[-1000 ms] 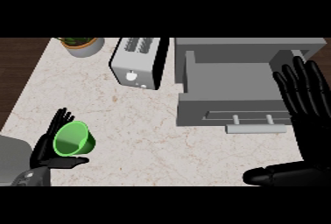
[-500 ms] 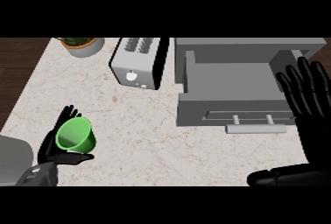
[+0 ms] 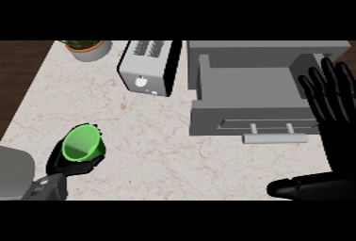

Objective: Pick up the cup, place it into the drawer and close the drawer

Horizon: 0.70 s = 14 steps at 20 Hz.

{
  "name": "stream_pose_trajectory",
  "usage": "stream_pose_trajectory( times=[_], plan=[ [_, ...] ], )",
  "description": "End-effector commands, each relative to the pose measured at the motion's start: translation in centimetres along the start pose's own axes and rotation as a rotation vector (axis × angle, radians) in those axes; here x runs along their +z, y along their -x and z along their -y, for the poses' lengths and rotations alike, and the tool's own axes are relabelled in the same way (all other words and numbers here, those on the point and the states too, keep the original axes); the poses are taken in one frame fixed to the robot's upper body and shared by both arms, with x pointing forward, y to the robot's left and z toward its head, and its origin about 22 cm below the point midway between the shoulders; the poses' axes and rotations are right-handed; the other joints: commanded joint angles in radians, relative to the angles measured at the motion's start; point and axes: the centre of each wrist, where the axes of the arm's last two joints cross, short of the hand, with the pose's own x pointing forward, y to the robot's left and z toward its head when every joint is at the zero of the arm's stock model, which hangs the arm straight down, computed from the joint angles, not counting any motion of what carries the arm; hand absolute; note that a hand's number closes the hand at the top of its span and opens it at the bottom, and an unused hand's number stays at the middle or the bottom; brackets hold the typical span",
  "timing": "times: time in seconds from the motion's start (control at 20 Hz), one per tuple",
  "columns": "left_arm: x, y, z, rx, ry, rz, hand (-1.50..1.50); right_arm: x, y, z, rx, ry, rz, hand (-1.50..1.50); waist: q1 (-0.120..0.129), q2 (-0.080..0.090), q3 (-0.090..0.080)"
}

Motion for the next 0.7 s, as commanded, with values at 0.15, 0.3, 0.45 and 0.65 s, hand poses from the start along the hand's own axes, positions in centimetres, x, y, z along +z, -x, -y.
stream_pose_trajectory(
  times=[0.15,0.3,0.45,0.65],
  plan=[
    [-0.5,-0.8,-0.3,0.070,0.090,0.180,1.50,0.9,0.1,0.8,0.011,-0.019,-0.005,-1.50,-0.004,-0.001,0.001],
    [1.0,0.2,0.0,0.040,0.055,0.251,1.50,0.1,-0.5,0.2,0.002,0.009,-0.001,-1.50,0.001,-0.001,0.000],
    [-0.1,0.9,2.1,0.030,0.019,0.314,1.50,0.9,0.1,0.4,-0.012,0.009,0.002,-1.50,0.003,-0.002,0.001],
    [-0.2,1.9,3.9,-0.035,-0.157,0.363,1.50,1.3,-0.1,-0.1,0.009,0.007,-0.015,-1.50,0.009,-0.005,0.002]
  ],
)
